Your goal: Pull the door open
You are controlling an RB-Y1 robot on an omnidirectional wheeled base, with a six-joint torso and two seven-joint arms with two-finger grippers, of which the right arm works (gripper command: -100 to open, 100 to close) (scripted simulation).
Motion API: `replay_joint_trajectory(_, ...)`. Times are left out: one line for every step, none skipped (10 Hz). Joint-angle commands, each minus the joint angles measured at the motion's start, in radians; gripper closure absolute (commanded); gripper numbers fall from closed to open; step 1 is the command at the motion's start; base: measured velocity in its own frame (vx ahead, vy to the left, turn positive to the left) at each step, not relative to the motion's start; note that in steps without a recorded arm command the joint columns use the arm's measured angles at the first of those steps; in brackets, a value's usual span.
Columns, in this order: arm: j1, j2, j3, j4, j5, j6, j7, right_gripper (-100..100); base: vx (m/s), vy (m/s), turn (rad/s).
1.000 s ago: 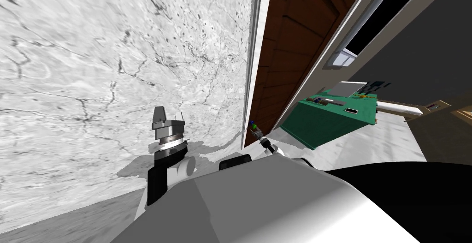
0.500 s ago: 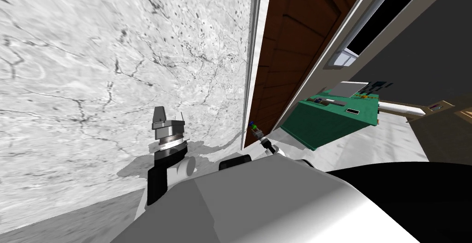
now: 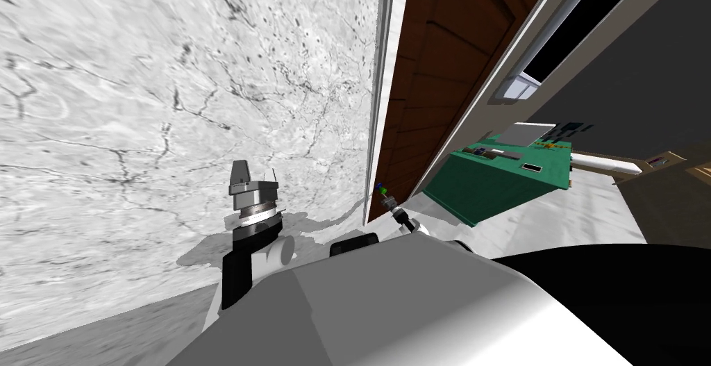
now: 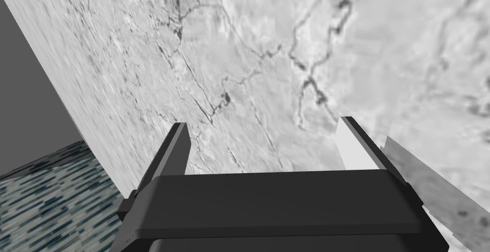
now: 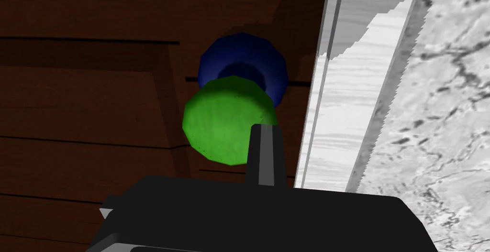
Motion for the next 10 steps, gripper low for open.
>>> replay_joint_trajectory(0.0,-0.009,0.002,-0.004,0.003,-0.007,-0.004,-100,-0.111,0.001,-0.014)
replay_joint_trajectory(0.0,-0.015,0.003,-0.008,0.004,-0.012,-0.007,-100,-0.216,0.003,-0.03)
replay_joint_trajectory(0.0,-0.023,0.005,-0.011,0.006,-0.018,-0.01,-100,-0.216,-0.013,-0.041)
replay_joint_trajectory(0.0,-0.03,0.006,-0.015,0.008,-0.024,-0.013,-100,-0.209,-0.066,-0.045)
replay_joint_trajectory(0.0,-0.036,0.008,-0.018,0.01,-0.029,-0.016,-100,-0.224,-0.062,-0.029)
replay_joint_trajectory(0.0,-0.043,0.009,-0.022,0.012,-0.034,-0.019,-100,-0.214,-0.097,-0.058)
replay_joint_trajectory(0.005,-0.039,0.009,-0.03,0.012,-0.026,-0.02,-100,-0.094,-0.054,-0.008)
replay_joint_trajectory(0.019,-0.035,0.008,-0.053,0.014,-0.02,-0.021,-100,0.076,0.016,0.026)
replay_joint_trajectory(0.024,-0.033,0.008,-0.062,0.014,-0.018,-0.021,-100,0.16,0.055,0.026)
replay_joint_trajectory(0.03,-0.031,0.008,-0.071,0.015,-0.016,-0.021,-100,0.159,0.074,0.015)
